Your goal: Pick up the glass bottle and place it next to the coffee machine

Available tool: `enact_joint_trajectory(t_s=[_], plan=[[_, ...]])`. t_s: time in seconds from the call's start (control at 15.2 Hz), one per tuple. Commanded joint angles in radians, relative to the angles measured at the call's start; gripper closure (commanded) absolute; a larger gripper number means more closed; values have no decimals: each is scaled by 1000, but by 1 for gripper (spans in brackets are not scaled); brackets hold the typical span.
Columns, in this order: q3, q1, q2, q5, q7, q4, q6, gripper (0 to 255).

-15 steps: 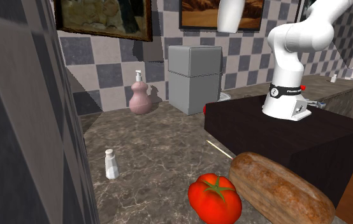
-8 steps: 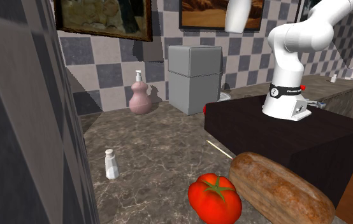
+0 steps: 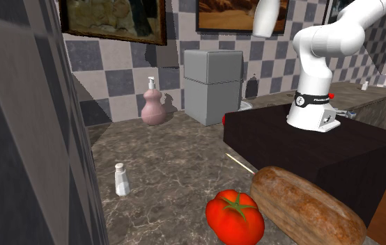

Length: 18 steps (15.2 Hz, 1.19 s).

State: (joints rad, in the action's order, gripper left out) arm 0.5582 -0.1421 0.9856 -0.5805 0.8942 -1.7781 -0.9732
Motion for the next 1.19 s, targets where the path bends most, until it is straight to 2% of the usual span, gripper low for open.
enact_joint_trajectory(t_s=[0.0,0.33,0.59,1.12], plan=[[37,8,-2,-46,62,48,19,255],[128,34,-8,-152,205,158,43,255],[216,74,-29,-242,338,279,57,255],[216,28,71,-257,291,109,-9,255]])
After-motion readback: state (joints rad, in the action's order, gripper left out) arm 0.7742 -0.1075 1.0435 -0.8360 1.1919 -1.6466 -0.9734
